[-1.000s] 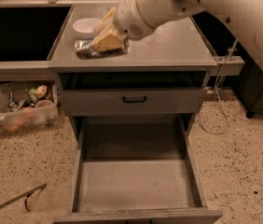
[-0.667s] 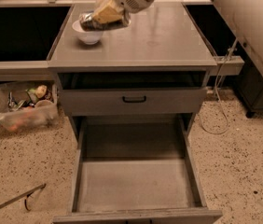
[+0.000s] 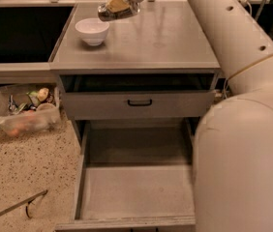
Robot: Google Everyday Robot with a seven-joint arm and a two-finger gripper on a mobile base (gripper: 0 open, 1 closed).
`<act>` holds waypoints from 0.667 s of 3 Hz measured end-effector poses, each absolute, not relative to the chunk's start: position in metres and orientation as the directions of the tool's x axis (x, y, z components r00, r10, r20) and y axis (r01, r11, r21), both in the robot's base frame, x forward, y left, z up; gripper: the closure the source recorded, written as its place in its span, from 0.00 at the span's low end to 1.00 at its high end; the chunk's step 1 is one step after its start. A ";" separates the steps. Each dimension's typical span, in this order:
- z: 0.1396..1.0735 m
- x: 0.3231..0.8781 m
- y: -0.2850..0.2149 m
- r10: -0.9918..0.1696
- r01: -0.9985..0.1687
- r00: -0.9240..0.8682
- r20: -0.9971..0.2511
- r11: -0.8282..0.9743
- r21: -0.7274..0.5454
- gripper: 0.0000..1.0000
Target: Pick redbull can from middle drawer and place on counter
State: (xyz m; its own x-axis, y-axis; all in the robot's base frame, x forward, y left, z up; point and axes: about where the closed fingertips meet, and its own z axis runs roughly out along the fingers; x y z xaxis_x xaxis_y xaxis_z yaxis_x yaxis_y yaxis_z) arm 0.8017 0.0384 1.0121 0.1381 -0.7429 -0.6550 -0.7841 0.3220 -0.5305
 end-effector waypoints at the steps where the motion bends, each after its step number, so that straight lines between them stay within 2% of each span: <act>1: 0.964 0.837 0.021 -0.727 -0.812 0.090 -0.680 0.342 -0.472 1.00; 2: 0.905 0.855 -0.014 -0.688 -0.839 0.030 -0.725 0.377 -0.393 1.00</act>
Offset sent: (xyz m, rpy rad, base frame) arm 0.0699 -0.1166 -0.1941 0.1529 0.2451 -0.0491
